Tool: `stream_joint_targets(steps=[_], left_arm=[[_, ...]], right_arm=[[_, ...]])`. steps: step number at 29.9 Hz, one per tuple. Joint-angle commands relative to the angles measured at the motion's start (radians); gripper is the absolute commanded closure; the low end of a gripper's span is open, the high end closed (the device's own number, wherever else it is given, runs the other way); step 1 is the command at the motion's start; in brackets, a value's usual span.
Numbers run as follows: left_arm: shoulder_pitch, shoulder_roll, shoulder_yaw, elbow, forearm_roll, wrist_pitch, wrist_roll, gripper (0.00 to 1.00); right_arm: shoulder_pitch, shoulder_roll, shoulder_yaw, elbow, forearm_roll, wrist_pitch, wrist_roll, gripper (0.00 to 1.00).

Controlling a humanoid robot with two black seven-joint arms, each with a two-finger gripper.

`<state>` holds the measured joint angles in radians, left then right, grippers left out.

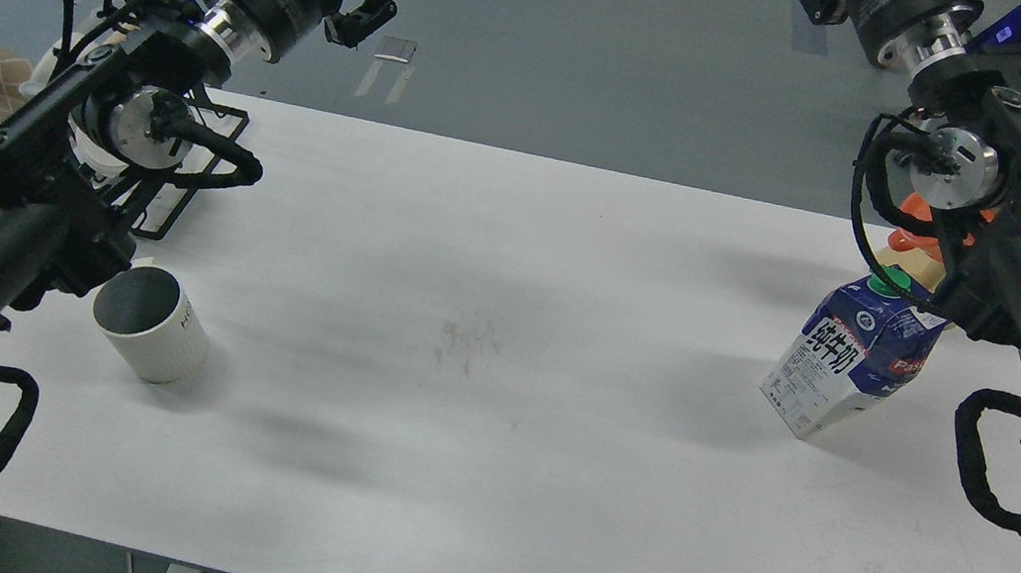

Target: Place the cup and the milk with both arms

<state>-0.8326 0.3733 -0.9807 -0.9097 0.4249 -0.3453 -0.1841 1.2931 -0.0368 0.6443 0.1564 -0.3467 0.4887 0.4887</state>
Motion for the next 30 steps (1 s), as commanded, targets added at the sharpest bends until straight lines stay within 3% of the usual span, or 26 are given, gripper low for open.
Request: stream_joint_targets(steps=[1, 4, 7, 12, 30], left_arm=[[-0.006, 0.012, -0.001, -0.005, 0.002, 0.044, -0.003, 0.00], [-0.006, 0.030, 0.011, -0.018, 0.014, 0.068, -0.040, 0.00], [0.000, 0.038, 0.013, -0.032, 0.014, 0.026, -0.054, 0.00], [0.009, 0.027, -0.003, -0.026, 0.000, -0.054, -0.052, 0.00], [0.012, 0.027, 0.010, -0.026, 0.012, -0.017, -0.051, 0.00]], right_arm=[[-0.003, 0.001, 0.000, 0.000, 0.000, 0.000, 0.000, 0.00], [-0.005, 0.001, 0.000, 0.000, 0.000, 0.000, 0.000, 0.00], [-0.005, 0.008, 0.000, 0.000, 0.000, 0.000, 0.000, 0.00], [-0.003, 0.008, 0.000, 0.000, 0.000, 0.000, 0.000, 0.00], [0.003, 0.005, 0.000, -0.018, -0.002, 0.000, 0.000, 0.00]])
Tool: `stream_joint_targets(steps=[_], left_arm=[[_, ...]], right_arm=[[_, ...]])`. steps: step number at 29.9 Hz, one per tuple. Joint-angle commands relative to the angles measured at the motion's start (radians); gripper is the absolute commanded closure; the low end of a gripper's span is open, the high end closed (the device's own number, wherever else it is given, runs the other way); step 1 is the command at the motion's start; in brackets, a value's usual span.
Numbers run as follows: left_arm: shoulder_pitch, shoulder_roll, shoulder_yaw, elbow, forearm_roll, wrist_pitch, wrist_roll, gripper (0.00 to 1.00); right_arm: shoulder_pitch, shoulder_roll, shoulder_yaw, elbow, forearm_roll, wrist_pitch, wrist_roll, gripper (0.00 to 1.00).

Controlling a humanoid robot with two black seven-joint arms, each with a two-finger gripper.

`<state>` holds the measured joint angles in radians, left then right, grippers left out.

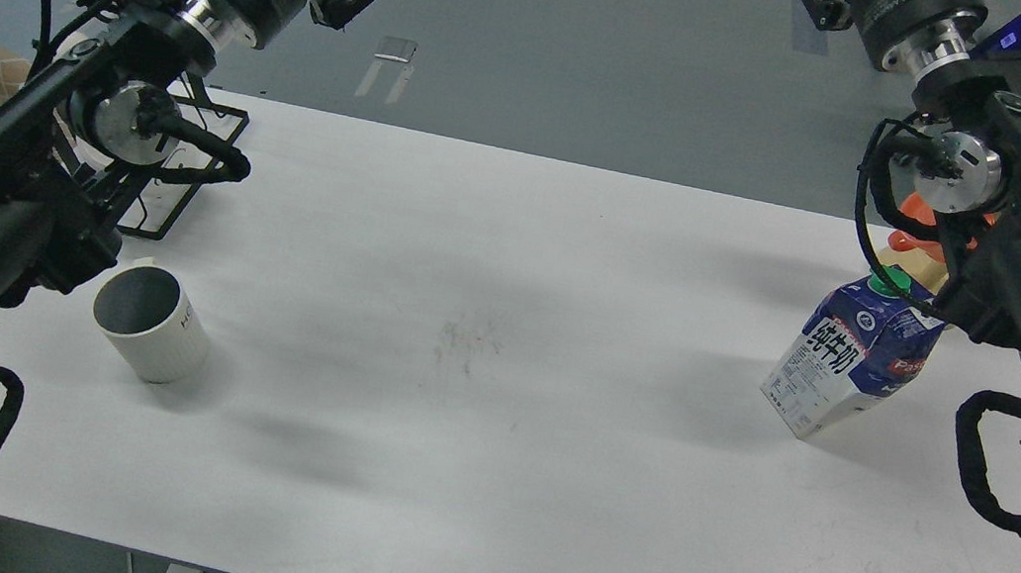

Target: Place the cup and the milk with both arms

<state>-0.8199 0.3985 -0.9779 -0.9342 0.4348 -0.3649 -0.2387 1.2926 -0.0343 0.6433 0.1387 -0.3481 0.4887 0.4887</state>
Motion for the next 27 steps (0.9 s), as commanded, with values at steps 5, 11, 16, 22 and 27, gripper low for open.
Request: stream_joint_targets(steps=[5, 11, 16, 22, 27], left_arm=[[-0.002, 0.005, 0.007, -0.002, 0.002, 0.017, 0.010, 0.01], [-0.001, -0.001, 0.004, -0.005, 0.002, 0.063, 0.007, 0.01], [0.001, 0.008, -0.004, -0.009, -0.004, 0.037, 0.004, 0.01], [0.005, 0.008, 0.005, -0.014, -0.002, 0.032, 0.016, 0.00], [0.005, 0.010, 0.012, -0.012, 0.005, 0.027, 0.016, 0.00]], right_arm=[[0.007, 0.004, -0.001, -0.001, 0.000, 0.000, 0.000, 0.00], [-0.001, 0.004, -0.001, -0.001, 0.000, 0.000, 0.000, 0.00], [-0.007, 0.004, -0.001, -0.001, 0.000, 0.000, 0.000, 0.00], [-0.006, 0.005, -0.001, -0.001, 0.000, 0.000, 0.000, 0.00], [-0.004, 0.004, 0.001, -0.001, 0.001, 0.000, 0.000, 0.00]])
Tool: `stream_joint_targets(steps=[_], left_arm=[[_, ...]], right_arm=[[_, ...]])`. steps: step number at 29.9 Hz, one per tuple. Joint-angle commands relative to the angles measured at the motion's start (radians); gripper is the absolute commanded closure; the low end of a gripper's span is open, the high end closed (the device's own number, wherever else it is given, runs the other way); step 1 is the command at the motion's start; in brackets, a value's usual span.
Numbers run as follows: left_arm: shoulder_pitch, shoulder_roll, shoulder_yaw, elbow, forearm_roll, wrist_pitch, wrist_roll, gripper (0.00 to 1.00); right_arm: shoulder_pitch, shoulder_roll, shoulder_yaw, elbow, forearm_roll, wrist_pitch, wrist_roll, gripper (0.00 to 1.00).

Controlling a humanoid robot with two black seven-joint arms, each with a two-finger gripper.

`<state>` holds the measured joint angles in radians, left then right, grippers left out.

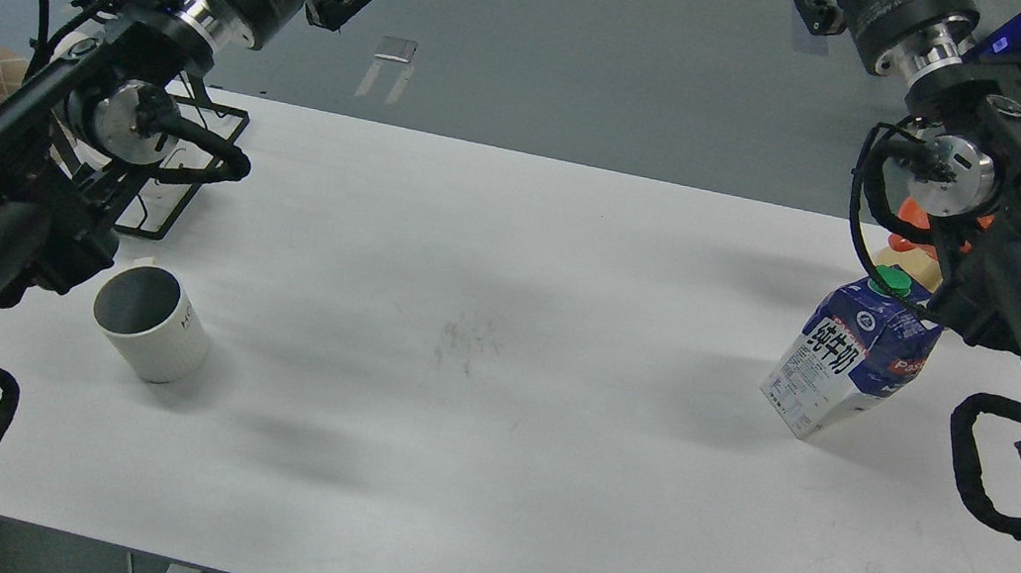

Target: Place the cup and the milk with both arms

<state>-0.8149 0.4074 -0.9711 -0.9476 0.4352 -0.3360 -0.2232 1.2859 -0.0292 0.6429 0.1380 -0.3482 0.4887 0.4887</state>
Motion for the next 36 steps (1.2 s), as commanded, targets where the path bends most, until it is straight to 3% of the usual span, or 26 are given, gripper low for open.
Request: stream_joint_targets(steps=[1, 25, 32, 36], left_arm=[[0.000, -0.001, 0.006, 0.001, 0.007, 0.002, 0.002, 0.00], [0.025, 0.008, 0.043, -0.002, 0.063, -0.008, 0.010, 0.01], [0.034, 0.180, 0.078, -0.112, 0.293, -0.150, 0.012, 0.01], [0.055, 0.289, 0.106, -0.207, 0.379, -0.153, 0.012, 0.01]], right_arm=[[0.003, -0.001, 0.001, 0.000, 0.002, 0.000, 0.000, 0.00], [0.001, 0.005, 0.000, 0.002, 0.002, 0.000, 0.000, 0.00], [0.000, -0.005, -0.002, 0.015, 0.000, 0.000, 0.000, 0.00], [-0.002, -0.014, -0.043, 0.023, 0.000, 0.000, 0.000, 0.00]])
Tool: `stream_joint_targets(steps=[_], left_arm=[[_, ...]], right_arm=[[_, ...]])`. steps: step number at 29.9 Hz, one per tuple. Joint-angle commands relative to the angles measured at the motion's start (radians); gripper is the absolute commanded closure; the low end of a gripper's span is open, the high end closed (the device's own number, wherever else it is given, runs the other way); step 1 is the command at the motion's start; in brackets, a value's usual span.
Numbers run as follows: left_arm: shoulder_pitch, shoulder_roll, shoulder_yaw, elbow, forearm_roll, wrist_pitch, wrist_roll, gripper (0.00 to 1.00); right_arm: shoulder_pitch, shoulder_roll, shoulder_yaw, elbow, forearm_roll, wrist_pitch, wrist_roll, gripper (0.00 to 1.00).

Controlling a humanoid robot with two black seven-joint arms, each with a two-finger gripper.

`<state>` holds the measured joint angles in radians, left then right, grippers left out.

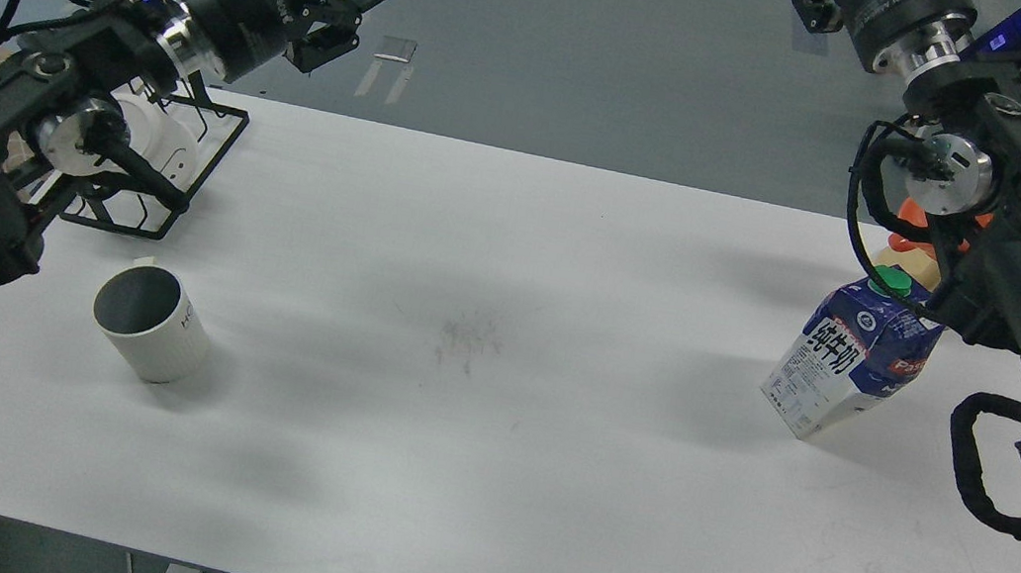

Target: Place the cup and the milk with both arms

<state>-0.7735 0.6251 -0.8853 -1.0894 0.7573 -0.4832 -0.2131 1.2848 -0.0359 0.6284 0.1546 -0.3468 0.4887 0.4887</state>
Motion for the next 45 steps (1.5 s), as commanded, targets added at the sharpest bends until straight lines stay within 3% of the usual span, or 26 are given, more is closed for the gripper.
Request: stream_joint_targets(steps=[1, 8, 15, 19, 22, 27, 31, 35, 45], left_arm=[[0.022, 0.120, 0.038, -0.107, 0.089, -0.005, 0.001, 0.01], [0.124, 0.370, 0.112, -0.341, 0.282, -0.005, -0.002, 0.01], [0.240, 0.495, 0.124, -0.457, 0.518, -0.005, -0.014, 0.01], [0.246, 0.505, 0.124, -0.457, 0.694, -0.005, -0.037, 0.01], [0.229, 0.521, 0.124, -0.457, 0.749, -0.005, -0.086, 0.01], [0.227, 0.656, 0.126, -0.451, 0.772, -0.005, -0.098, 0.01], [0.238, 0.677, 0.187, -0.443, 0.899, -0.005, -0.130, 0.01], [0.234, 0.679, 0.276, -0.446, 0.939, -0.005, -0.134, 0.01], [0.240, 0.639, 0.325, -0.357, 0.916, -0.005, -0.121, 0.01]], right_arm=[[-0.004, -0.016, -0.053, 0.011, 0.000, 0.000, 0.000, 0.00], [-0.047, -0.131, -0.127, 0.196, -0.005, 0.000, 0.000, 0.00], [-0.104, -0.303, -0.168, 0.422, -0.006, 0.000, 0.000, 0.00], [-0.130, -0.375, -0.170, 0.522, -0.009, 0.000, 0.000, 0.00], [-0.142, -0.412, -0.170, 0.575, -0.009, 0.000, 0.000, 0.00], [-0.162, -0.423, -0.170, 0.599, -0.011, 0.000, 0.000, 0.00], [-0.163, -0.424, -0.168, 0.615, -0.011, 0.000, 0.000, 0.00], [-0.162, -0.420, -0.168, 0.617, -0.011, 0.000, 0.000, 0.00], [-0.168, -0.424, -0.162, 0.622, -0.009, 0.000, 0.000, 0.00]])
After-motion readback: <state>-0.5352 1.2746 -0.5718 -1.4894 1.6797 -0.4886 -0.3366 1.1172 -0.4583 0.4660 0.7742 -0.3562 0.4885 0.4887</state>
